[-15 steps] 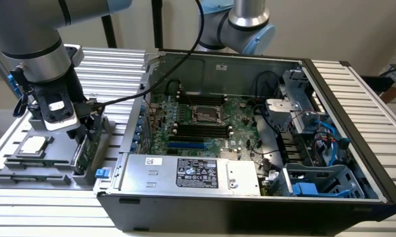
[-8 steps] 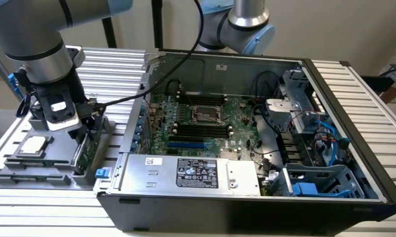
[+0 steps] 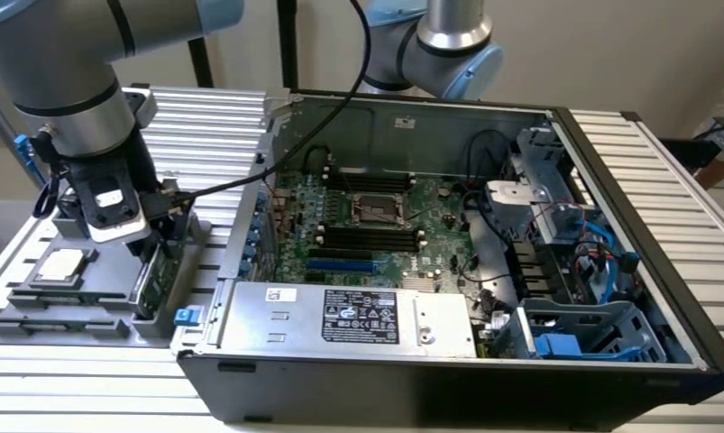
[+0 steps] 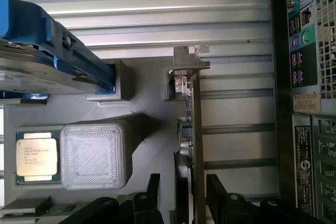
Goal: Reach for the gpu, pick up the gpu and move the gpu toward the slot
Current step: 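Pick up the gpu and move the gpu toward the slot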
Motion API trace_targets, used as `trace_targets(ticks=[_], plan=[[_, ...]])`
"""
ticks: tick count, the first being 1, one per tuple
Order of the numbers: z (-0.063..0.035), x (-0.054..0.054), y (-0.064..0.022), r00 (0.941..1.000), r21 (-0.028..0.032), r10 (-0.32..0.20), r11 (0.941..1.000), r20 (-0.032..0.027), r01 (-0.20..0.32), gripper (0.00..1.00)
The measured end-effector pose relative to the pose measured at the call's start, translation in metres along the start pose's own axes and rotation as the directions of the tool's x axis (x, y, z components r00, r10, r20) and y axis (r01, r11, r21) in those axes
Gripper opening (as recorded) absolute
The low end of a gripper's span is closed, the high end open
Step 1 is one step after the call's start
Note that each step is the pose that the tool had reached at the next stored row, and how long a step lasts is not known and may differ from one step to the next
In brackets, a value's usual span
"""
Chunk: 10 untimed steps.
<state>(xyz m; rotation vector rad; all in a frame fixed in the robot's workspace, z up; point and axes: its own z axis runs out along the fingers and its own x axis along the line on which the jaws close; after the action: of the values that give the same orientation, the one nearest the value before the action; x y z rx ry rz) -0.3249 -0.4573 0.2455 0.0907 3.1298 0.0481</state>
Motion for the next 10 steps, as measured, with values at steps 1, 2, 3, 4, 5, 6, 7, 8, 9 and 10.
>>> trace_targets(ticks=[1, 2, 3, 4, 5, 6, 7, 8, 9, 10], plan=[[0.0002, 0.0000, 0.0001, 1.0000, 0.0000, 0.001, 1.0000, 0.0001, -0.001, 0.48], [0.0007, 0.0000, 0.0002, 1.0000, -0.0002, 0.002, 1.0000, 0.0003, -0.002, 0.48], [0.0009, 0.0000, 0.0004, 1.0000, 0.0001, 0.002, 1.0000, 0.0002, -0.002, 0.48], [0.0013, 0.0000, 0.0005, 1.0000, 0.0002, 0.003, 1.0000, 0.0004, -0.003, 0.48], [0.0015, 0.0001, 0.0005, 1.0000, 0.0005, 0.004, 1.0000, 0.0002, -0.004, 0.48], [0.0018, 0.0000, 0.0006, 1.0000, 0.0007, 0.005, 1.0000, 0.0004, -0.005, 0.48], [0.0019, 0.0000, 0.0006, 1.0000, 0.0010, 0.006, 1.0000, 0.0004, -0.006, 0.48], [0.0019, 0.0001, 0.0006, 1.0000, 0.0012, 0.007, 1.0000, 0.0004, -0.007, 0.48], [0.0020, 0.0001, 0.0006, 1.0000, 0.0014, 0.007, 1.0000, 0.0005, -0.007, 0.48], [0.0022, 0.0001, 0.0007, 1.0000, 0.0015, 0.008, 1.0000, 0.0006, -0.008, 0.48]])
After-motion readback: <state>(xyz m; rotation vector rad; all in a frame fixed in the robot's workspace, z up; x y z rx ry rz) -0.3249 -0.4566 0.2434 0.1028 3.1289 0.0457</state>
